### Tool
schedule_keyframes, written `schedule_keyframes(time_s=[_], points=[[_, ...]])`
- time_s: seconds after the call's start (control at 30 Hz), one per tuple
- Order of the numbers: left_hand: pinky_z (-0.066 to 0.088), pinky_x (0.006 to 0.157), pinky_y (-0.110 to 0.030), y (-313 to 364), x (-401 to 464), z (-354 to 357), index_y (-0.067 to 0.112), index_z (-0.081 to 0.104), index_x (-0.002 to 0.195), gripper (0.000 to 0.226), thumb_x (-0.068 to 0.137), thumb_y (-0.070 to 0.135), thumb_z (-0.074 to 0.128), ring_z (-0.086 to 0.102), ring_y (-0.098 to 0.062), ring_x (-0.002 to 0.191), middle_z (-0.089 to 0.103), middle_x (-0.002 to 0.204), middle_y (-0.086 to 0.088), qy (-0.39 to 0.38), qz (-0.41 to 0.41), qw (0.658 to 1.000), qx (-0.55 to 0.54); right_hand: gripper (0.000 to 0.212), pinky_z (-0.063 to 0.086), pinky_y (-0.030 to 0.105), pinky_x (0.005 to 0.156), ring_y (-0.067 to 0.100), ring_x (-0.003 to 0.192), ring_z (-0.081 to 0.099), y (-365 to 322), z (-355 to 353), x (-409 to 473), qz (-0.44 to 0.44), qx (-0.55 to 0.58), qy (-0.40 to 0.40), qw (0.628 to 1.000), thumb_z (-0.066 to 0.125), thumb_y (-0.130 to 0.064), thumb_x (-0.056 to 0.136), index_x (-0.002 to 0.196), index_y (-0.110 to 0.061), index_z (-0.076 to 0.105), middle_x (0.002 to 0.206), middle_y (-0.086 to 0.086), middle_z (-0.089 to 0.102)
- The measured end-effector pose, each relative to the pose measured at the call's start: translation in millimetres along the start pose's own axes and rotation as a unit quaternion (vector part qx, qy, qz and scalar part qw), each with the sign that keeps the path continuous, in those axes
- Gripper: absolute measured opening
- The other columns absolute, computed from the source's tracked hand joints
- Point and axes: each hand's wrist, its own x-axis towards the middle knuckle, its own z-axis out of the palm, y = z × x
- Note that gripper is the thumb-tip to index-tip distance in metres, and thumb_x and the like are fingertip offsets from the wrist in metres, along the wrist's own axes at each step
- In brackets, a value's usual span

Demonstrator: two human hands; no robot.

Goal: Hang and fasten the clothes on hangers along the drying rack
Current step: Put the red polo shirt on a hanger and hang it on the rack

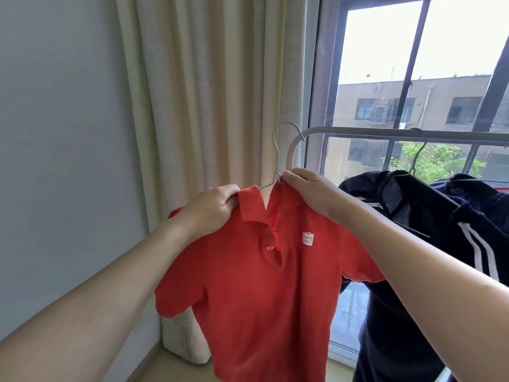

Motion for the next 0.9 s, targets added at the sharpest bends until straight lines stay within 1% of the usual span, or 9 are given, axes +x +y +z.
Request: schedule_keyframes(time_s=[0.1, 0.17, 0.27, 0.37, 0.5, 0.6, 0.67, 0.77, 0.9], points=[[0.048, 0.071, -0.032, 1.9, -1.3, -0.5, 0.028, 0.064, 0.090, 0.020, 0.103, 0.031, 0.049, 0.062, -0.008, 0.077, 0.066, 0.078, 0.009, -0.001, 0.031, 0.999, -0.024, 0.044, 0.046, 0.032, 0.070, 0.010, 0.078, 0.057, -0.1, -8.6, 4.7, -0.013, -0.056, -0.008, 0.998, 0.048, -0.061, 0.090, 0.085, -0.023, 0.069, 0.093, -0.003, 0.058], [0.045, 0.068, -0.028, 8.7, -0.3, 1.9, 0.029, 0.063, 0.089, 0.020, 0.104, 0.028, 0.049, 0.059, -0.003, 0.072, 0.064, 0.076, 0.011, -0.008, 0.054, 0.998, -0.022, 0.035, 0.039, 0.023, 0.067, 0.009, 0.082, 0.055, -10.2, -7.7, 9.9, -0.041, -0.040, 0.006, 0.998, 0.046, -0.049, 0.097, 0.086, -0.026, 0.069, 0.099, -0.002, 0.058], [0.052, 0.076, -0.036, 5.9, 0.8, 5.2, 0.030, 0.064, 0.096, 0.017, 0.103, 0.030, 0.049, 0.064, -0.009, 0.082, 0.069, 0.084, 0.010, -0.030, 0.065, 0.997, -0.007, 0.035, 0.044, 0.022, 0.064, 0.014, 0.067, 0.057, -36.1, -3.4, 15.6, -0.047, 0.190, 0.022, 0.980, 0.036, -0.025, 0.105, 0.082, -0.014, 0.059, 0.071, 0.002, 0.063], [0.053, 0.082, -0.043, -7.3, -5.1, 3.1, 0.039, 0.057, 0.106, 0.014, 0.102, 0.042, 0.043, 0.065, -0.014, 0.092, 0.069, 0.096, 0.012, -0.071, 0.045, 0.994, 0.073, 0.036, 0.043, 0.026, 0.055, 0.015, 0.050, 0.043, -51.2, 1.5, 19.7, -0.008, 0.363, 0.037, 0.931, 0.034, -0.019, 0.106, 0.076, -0.010, 0.051, 0.048, -0.003, 0.043], [0.050, 0.085, -0.041, -34.8, -17.7, -14.2, 0.030, 0.050, 0.111, 0.021, 0.102, 0.046, 0.041, 0.062, -0.021, 0.104, 0.065, 0.108, 0.007, -0.107, -0.039, 0.975, 0.191, 0.036, 0.036, 0.026, 0.053, 0.012, 0.047, 0.033, -52.0, 11.2, 24.0, 0.018, 0.399, 0.068, 0.914, 0.033, -0.018, 0.106, 0.073, -0.013, 0.047, 0.042, -0.008, 0.033], [0.045, 0.086, -0.041, -47.5, -24.7, -26.4, 0.023, 0.045, 0.104, 0.024, 0.104, 0.044, 0.035, 0.059, -0.029, 0.109, 0.064, 0.109, 0.000, -0.122, -0.084, 0.953, 0.263, 0.037, 0.037, 0.028, 0.056, 0.015, 0.049, 0.035, -57.7, 19.1, 23.9, 0.016, 0.394, 0.046, 0.918, 0.034, -0.019, 0.106, 0.072, -0.010, 0.048, 0.048, -0.002, 0.035], [0.037, 0.097, -0.042, -44.5, -22.7, -30.3, 0.021, 0.048, 0.110, 0.023, 0.103, 0.039, 0.035, 0.054, -0.029, 0.119, 0.063, 0.120, -0.004, -0.115, -0.087, 0.933, 0.331, 0.037, 0.041, 0.031, 0.060, 0.018, 0.054, 0.044, -62.7, 23.2, 23.8, 0.009, 0.386, 0.032, 0.922, 0.035, -0.019, 0.106, 0.073, -0.009, 0.049, 0.058, 0.005, 0.042], [0.031, 0.108, -0.042, -21.3, -15.3, -25.8, 0.026, 0.053, 0.124, 0.030, 0.095, 0.034, 0.048, 0.049, -0.023, 0.126, 0.058, 0.128, 0.001, -0.114, -0.061, 0.957, 0.259, 0.038, 0.044, 0.031, 0.068, 0.022, 0.069, 0.060, -68.2, 21.7, 23.5, -0.005, 0.390, 0.010, 0.921, 0.034, -0.019, 0.105, 0.074, -0.010, 0.054, 0.072, 0.008, 0.057], [0.049, 0.085, -0.035, 0.9, -6.8, -17.5, 0.025, 0.062, 0.101, 0.011, 0.097, 0.032, 0.055, 0.063, -0.016, 0.097, 0.067, 0.101, 0.005, -0.113, -0.051, 0.990, 0.072, 0.035, 0.043, 0.032, 0.077, 0.023, 0.086, 0.066, -69.5, 15.6, 26.6, -0.019, 0.397, 0.001, 0.918, 0.036, -0.018, 0.104, 0.082, -0.011, 0.062, 0.088, 0.006, 0.067]])
